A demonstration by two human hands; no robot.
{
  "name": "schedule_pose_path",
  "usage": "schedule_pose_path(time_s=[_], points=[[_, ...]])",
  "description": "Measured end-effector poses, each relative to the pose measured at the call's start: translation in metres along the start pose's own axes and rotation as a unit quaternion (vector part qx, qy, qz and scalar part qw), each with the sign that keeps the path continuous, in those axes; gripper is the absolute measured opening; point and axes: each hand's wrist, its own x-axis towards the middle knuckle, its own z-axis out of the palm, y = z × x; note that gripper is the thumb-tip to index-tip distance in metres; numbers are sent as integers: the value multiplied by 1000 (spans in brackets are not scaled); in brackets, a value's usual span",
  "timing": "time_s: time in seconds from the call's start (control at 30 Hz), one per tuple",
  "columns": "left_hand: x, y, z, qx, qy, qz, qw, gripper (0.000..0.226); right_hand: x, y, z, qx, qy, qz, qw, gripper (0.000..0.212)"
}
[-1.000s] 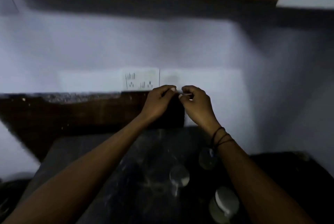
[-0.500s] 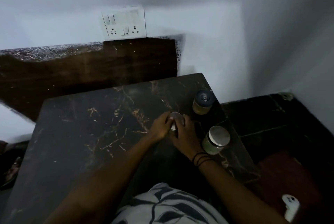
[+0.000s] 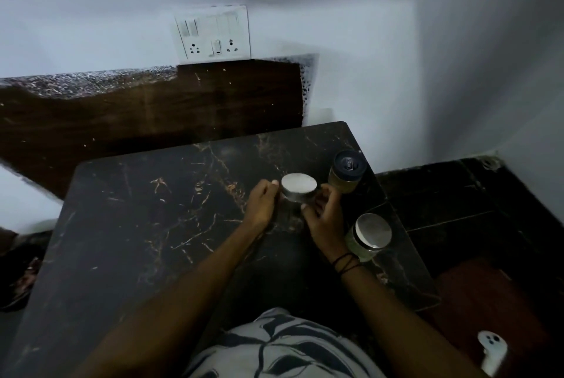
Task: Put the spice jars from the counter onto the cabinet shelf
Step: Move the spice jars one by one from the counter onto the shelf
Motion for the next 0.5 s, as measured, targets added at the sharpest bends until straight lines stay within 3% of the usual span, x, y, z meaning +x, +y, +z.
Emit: schedule_pose_path(time_s=[0.13,0.2,0.33,0.5], points=[[-6,6,-6,-97,-44,-20,994,25,11,-14,-4,150,1,88,985,33],[-12,11,-7,-148,-86,-66,983,41,13,-22,-1,203,-17,136,970,24],[-22,19,-7,-171,-161,-119,965,58,11,-29,12,226,-62,188,954,29],[-32,16,-12,-197,-154,-133,959,48,4,-24,18,273,-101,266,919,46]])
